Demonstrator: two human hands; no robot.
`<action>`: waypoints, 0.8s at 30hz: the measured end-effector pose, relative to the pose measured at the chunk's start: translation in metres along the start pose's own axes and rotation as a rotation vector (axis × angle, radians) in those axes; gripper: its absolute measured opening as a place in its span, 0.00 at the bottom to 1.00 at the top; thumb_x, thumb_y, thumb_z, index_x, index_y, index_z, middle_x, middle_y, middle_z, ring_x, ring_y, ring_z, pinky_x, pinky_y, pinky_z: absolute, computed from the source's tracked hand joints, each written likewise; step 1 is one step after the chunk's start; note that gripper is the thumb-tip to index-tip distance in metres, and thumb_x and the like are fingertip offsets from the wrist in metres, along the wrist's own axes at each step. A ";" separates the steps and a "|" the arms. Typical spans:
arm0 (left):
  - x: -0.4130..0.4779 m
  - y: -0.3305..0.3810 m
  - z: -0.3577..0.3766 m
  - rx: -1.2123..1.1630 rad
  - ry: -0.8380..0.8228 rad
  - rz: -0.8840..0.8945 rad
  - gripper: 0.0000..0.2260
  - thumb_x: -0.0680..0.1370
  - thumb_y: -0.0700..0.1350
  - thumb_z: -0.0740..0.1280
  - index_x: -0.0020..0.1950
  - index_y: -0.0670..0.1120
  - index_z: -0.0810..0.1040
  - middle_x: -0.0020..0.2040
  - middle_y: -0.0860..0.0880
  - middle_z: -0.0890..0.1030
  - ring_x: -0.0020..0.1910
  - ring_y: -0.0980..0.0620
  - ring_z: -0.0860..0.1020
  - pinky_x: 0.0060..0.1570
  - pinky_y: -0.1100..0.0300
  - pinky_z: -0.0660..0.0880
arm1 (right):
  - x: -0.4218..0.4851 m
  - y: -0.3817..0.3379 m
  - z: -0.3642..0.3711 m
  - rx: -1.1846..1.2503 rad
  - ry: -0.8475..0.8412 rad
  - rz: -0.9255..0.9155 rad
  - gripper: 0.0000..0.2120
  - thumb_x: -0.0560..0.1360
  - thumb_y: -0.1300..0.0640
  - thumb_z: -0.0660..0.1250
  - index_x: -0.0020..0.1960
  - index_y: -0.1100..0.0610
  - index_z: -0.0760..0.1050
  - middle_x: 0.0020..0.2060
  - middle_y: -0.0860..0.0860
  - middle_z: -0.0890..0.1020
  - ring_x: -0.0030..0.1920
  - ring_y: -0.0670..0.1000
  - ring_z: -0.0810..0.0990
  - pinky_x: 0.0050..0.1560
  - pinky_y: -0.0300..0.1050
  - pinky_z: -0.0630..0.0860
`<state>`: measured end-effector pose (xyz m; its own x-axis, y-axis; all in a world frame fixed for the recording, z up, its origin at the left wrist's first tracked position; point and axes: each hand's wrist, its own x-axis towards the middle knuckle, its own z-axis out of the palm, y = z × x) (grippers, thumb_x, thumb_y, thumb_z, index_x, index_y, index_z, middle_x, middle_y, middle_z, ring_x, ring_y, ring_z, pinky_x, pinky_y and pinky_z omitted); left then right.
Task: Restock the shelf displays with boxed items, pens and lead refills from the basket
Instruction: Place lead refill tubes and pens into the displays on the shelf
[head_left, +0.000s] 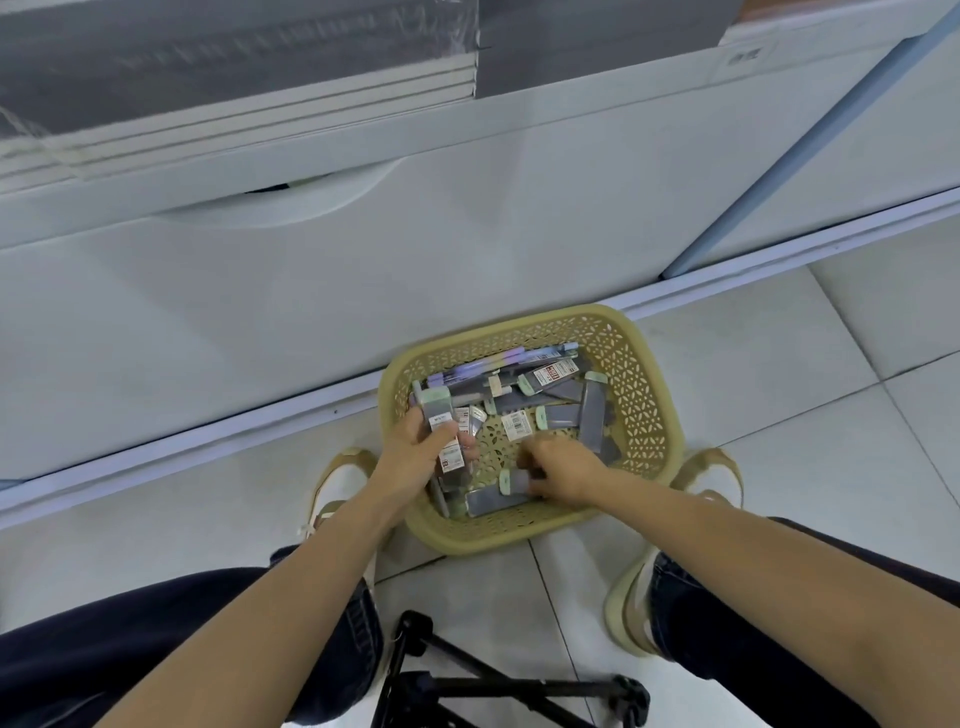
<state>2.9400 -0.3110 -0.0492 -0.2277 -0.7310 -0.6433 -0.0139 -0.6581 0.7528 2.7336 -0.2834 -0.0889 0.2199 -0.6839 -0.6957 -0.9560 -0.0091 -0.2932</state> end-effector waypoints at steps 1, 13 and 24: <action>0.001 -0.002 0.000 0.026 -0.017 -0.006 0.06 0.82 0.39 0.61 0.58 0.41 0.72 0.43 0.42 0.84 0.41 0.46 0.84 0.43 0.49 0.82 | 0.001 0.001 0.002 -0.019 -0.007 -0.012 0.14 0.74 0.56 0.70 0.59 0.57 0.75 0.57 0.55 0.78 0.56 0.55 0.77 0.54 0.48 0.75; 0.013 -0.011 0.018 0.171 -0.126 -0.044 0.18 0.74 0.48 0.73 0.62 0.47 0.75 0.52 0.48 0.83 0.49 0.51 0.83 0.48 0.55 0.80 | 0.003 -0.006 -0.059 1.390 -0.034 -0.111 0.05 0.76 0.67 0.68 0.50 0.62 0.80 0.41 0.55 0.84 0.43 0.52 0.84 0.48 0.43 0.82; 0.014 0.022 -0.042 0.065 0.189 0.159 0.07 0.81 0.39 0.63 0.58 0.41 0.72 0.43 0.44 0.83 0.35 0.50 0.82 0.40 0.54 0.80 | 0.040 -0.038 -0.013 0.947 0.114 0.268 0.19 0.76 0.47 0.70 0.48 0.65 0.80 0.41 0.61 0.85 0.39 0.57 0.83 0.45 0.54 0.82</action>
<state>2.9771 -0.3435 -0.0471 -0.0457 -0.8489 -0.5266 -0.0565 -0.5241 0.8498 2.7761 -0.3196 -0.0968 -0.0490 -0.6446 -0.7629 -0.4105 0.7094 -0.5729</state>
